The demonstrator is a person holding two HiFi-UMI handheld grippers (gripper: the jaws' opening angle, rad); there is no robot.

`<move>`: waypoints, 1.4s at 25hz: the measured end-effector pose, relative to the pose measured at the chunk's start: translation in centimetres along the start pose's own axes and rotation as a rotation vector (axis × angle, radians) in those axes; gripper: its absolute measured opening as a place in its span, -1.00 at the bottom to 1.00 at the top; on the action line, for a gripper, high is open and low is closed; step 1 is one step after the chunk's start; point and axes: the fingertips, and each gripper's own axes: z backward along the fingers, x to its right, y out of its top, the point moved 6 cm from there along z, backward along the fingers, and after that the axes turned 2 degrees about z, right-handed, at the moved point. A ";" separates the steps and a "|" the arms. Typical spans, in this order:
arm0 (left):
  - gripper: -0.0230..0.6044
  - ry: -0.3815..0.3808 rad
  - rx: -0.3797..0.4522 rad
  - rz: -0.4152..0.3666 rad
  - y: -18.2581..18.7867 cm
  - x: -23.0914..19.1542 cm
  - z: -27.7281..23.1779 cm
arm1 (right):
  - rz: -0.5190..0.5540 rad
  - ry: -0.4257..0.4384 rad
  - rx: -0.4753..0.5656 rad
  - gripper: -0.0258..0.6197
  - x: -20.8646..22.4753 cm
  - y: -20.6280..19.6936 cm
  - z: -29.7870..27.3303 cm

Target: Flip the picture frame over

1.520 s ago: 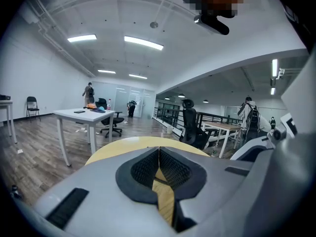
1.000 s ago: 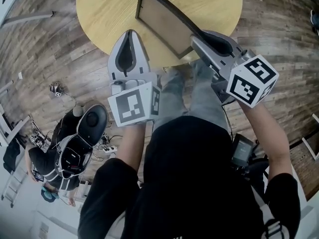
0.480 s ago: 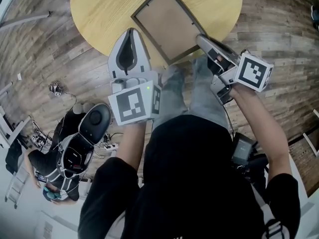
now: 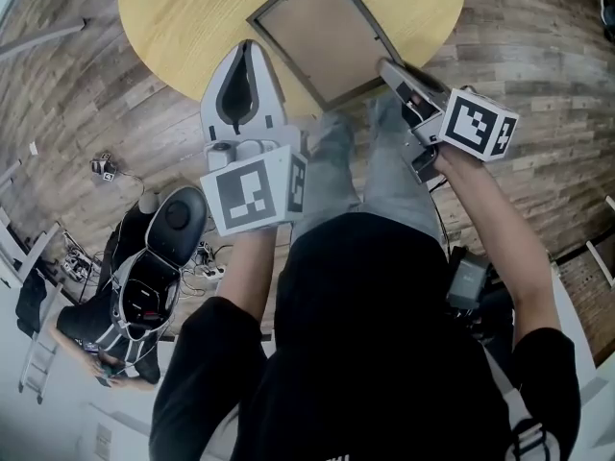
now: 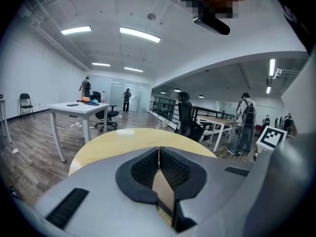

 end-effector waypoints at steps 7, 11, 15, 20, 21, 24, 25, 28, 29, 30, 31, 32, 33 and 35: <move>-0.85 0.002 -0.015 0.006 -0.9 0.4 0.4 | 0.026 -0.026 0.001 -0.57 1.3 -0.3 -0.4; -0.85 -0.003 -0.024 0.008 -1.2 0.9 0.4 | 0.043 -0.041 -0.010 -0.53 2.1 -0.1 -0.5; -0.85 -0.006 -0.032 0.016 -1.3 1.1 0.0 | 0.127 -0.086 -0.033 -0.49 2.0 1.0 -0.3; -0.85 -0.007 -0.032 0.018 -1.2 0.3 -0.4 | 0.284 -0.167 -0.079 -0.42 1.3 1.9 -1.1; -0.85 -0.006 -0.032 0.018 -1.3 0.1 -0.4 | 0.301 -0.176 -0.085 -0.41 1.3 1.8 -1.4; -0.85 -0.005 -0.035 0.020 -1.6 -0.6 -0.5 | 0.365 -0.214 -0.098 -0.39 1.3 1.5 -2.1; -0.85 -0.006 -0.036 0.022 -1.7 -0.7 -0.6 | 0.414 -0.243 -0.107 -0.38 1.2 1.5 -2.3; -0.85 -0.003 -0.038 0.025 -1.6 -0.9 -1.0 | 0.620 -0.330 -0.141 -0.39 0.8 1.4 -2.8; -0.85 -0.001 -0.038 0.026 -1.6 -0.9 -1.2 | 0.670 -0.342 -0.145 -0.40 0.7 1.5 -3.0; -0.85 0.000 -0.038 0.026 -1.6 -0.9 -1.3 | 0.699 -0.347 -0.146 -0.40 0.6 1.5 -3.0; -0.85 0.002 -0.038 0.027 -1.6 -0.9 -1.4 | 0.715 -0.349 -0.147 -0.40 0.6 1.5 -3.1; -0.85 0.003 -0.038 0.028 -1.7 -1.0 -1.4 | 0.731 -0.352 -0.148 -0.40 0.5 1.5 -3.1; -0.85 0.005 -0.038 0.028 -1.7 -1.0 -1.4 | 0.760 -0.357 -0.152 -0.40 0.4 1.5 -3.2; -0.85 0.005 -0.038 0.027 -1.7 -1.0 -1.2 | 0.885 -0.380 -0.172 -0.40 -0.3 1.3 -3.3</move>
